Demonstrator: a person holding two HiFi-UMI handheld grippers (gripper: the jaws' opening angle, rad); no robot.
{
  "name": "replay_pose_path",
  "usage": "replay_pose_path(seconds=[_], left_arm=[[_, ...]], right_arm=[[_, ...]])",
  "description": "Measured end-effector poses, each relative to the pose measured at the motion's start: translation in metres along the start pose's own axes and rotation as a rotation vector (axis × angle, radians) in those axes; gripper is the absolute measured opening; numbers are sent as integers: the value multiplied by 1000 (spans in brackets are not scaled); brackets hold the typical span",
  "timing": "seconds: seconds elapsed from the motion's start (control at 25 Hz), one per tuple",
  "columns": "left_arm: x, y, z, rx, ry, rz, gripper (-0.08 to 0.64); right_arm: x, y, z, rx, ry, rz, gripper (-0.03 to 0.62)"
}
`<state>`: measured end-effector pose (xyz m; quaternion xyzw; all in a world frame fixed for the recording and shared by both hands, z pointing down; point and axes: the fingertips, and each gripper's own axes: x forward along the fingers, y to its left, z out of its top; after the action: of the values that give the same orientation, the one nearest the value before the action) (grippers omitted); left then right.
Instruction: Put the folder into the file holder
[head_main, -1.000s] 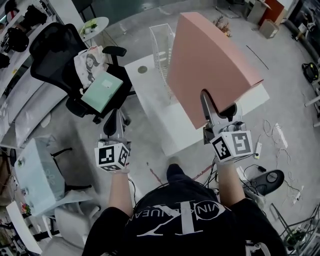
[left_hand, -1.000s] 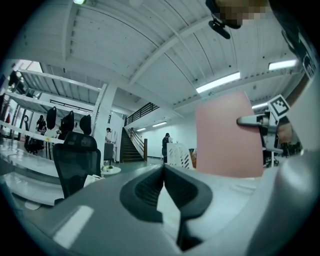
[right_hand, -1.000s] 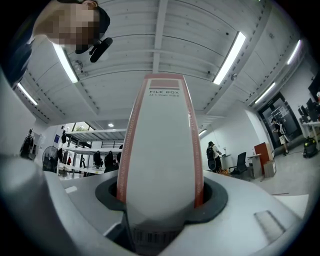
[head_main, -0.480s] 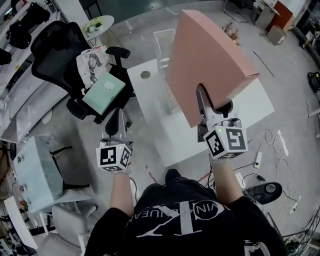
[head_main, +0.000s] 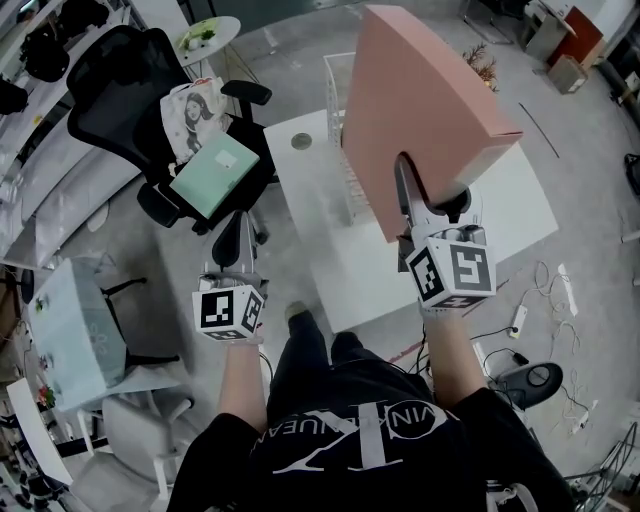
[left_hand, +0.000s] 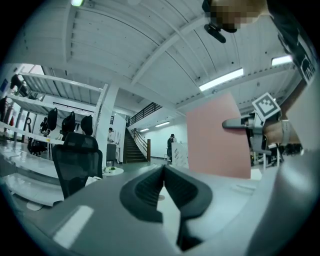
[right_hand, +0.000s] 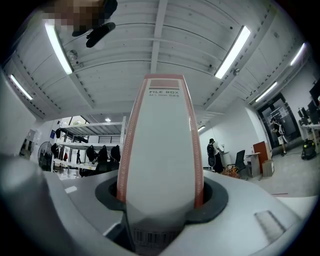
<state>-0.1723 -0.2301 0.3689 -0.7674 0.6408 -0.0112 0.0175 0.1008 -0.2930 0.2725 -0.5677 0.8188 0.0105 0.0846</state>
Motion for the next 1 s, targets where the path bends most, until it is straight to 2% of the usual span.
replay_pose_path(seconds=[0.44, 1.0], left_arm=[[50, 23, 3, 0, -2, -76, 0], [102, 45, 4, 14, -5, -158, 0]], right_arm=[[37, 11, -9, -31, 23, -30, 294], [77, 14, -26, -39, 100, -68, 296]])
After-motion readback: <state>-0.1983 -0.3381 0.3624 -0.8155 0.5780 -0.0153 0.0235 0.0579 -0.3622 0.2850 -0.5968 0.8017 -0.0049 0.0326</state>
